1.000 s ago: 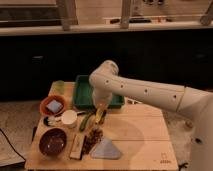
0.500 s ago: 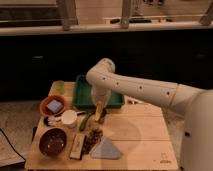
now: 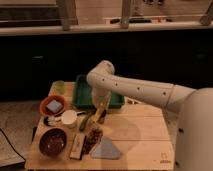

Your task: Place banana in metal cup

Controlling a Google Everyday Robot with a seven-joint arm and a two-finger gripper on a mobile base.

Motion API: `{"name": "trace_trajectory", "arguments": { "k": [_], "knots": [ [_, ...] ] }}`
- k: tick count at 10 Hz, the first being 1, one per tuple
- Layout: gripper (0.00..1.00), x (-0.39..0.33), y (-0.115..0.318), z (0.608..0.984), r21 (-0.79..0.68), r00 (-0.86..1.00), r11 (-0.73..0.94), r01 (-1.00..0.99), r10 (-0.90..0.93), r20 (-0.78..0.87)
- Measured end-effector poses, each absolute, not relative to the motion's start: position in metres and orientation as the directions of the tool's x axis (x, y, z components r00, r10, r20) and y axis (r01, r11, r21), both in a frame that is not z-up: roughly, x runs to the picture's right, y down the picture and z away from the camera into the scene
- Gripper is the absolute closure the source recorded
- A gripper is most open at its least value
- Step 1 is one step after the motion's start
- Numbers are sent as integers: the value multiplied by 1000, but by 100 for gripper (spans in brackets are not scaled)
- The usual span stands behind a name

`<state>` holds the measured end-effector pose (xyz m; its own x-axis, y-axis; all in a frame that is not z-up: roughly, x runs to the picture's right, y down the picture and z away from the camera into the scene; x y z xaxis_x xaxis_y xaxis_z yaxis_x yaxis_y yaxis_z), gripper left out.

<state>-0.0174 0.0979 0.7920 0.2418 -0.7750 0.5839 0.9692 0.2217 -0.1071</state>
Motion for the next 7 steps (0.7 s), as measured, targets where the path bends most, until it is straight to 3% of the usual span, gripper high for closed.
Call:
{"name": "trace_trajectory", "arguments": {
  "k": [7],
  "knots": [
    [20, -17, 95, 789, -96, 243, 230, 968, -779, 578]
  ]
}}
